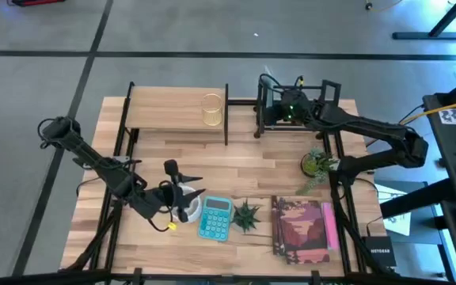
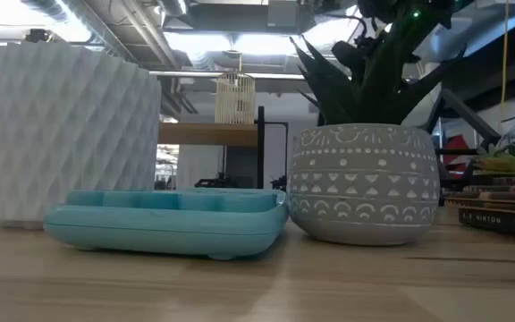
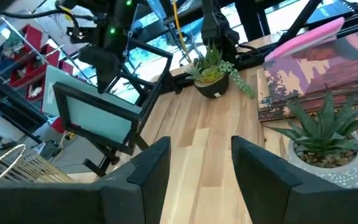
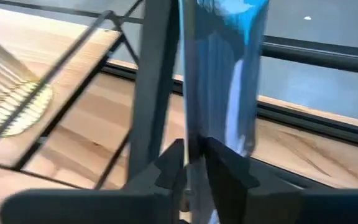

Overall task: Stock shelves
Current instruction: Put the blue book on the bookshelf

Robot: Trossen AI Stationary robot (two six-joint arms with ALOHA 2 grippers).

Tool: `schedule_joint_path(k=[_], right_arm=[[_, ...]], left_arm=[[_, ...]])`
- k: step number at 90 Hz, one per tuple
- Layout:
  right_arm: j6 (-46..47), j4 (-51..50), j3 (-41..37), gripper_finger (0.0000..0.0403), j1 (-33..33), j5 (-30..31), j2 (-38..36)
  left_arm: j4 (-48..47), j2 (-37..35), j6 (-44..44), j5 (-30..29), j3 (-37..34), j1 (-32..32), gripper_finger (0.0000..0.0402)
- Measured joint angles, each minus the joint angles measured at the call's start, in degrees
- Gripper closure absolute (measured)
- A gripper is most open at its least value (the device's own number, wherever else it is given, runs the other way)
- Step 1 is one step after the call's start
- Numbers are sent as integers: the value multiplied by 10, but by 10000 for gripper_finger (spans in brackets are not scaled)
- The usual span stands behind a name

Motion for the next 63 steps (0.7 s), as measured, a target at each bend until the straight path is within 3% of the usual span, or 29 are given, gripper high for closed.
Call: schedule_joint_path(k=[29, 63], right_arm=[[-3, 8, 0, 399, 0, 13, -4], [20, 22, 0, 400, -1, -17, -2]], left_arm=[[-1, 0, -3, 8, 0, 5, 247], [-1, 0, -5, 8, 0, 5, 247]])
